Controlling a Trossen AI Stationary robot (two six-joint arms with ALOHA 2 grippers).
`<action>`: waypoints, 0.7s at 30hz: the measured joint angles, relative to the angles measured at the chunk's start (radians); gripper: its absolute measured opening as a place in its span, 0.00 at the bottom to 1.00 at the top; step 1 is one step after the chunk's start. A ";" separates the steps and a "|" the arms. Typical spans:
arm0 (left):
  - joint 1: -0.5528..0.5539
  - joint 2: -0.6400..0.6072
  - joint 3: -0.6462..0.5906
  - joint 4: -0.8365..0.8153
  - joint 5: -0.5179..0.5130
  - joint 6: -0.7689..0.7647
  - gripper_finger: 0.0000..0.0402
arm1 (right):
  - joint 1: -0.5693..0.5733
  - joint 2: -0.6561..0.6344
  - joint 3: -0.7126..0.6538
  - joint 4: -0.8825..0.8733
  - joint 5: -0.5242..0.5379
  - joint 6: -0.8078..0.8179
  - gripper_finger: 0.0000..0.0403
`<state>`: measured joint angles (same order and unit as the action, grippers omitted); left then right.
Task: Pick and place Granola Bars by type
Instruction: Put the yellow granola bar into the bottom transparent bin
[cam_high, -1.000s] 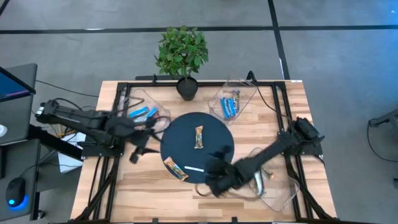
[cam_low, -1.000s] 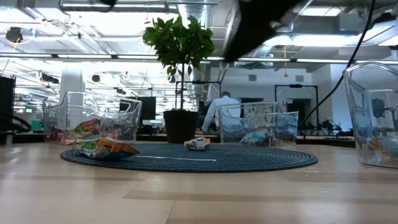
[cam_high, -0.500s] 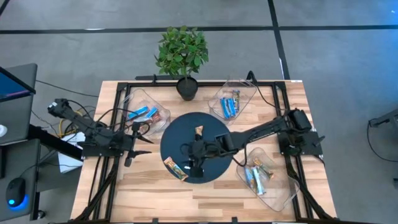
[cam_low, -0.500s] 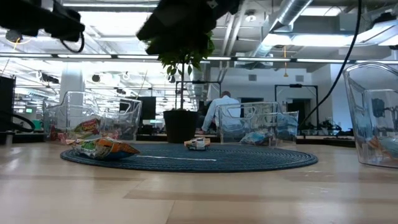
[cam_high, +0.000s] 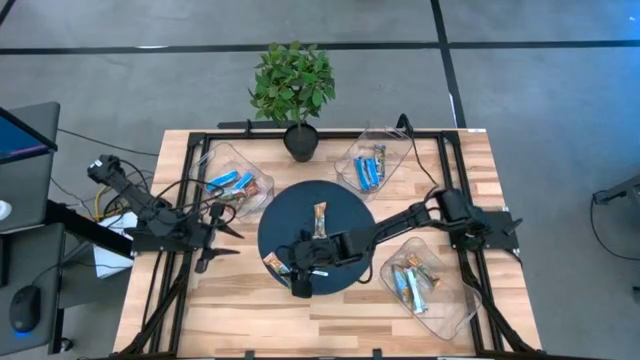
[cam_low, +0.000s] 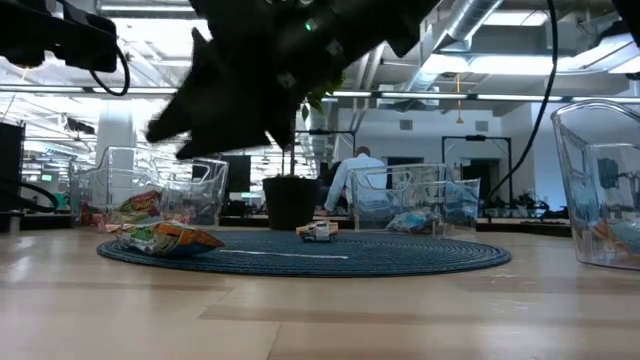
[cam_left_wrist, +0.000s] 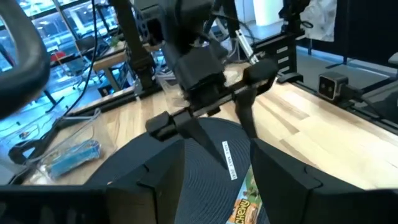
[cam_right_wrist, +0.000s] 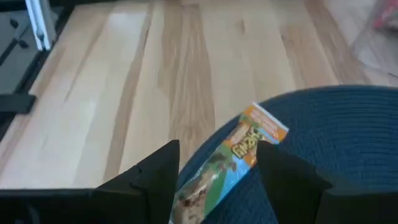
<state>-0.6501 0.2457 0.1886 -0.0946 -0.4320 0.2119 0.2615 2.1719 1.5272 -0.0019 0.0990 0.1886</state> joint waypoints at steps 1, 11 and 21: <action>-0.005 0.000 0.000 0.000 -0.001 0.002 0.44 | 0.000 0.000 0.002 -0.007 0.000 0.015 0.52; -0.025 0.000 0.000 0.003 -0.007 0.029 0.44 | 0.022 0.079 0.025 -0.021 0.004 0.078 0.51; -0.025 0.000 0.000 0.004 -0.006 0.037 0.44 | 0.018 0.088 0.026 -0.005 0.047 0.141 0.50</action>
<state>-0.6750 0.2459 0.1886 -0.0906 -0.4385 0.2485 0.2790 2.2604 1.5530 -0.0069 0.1464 0.3297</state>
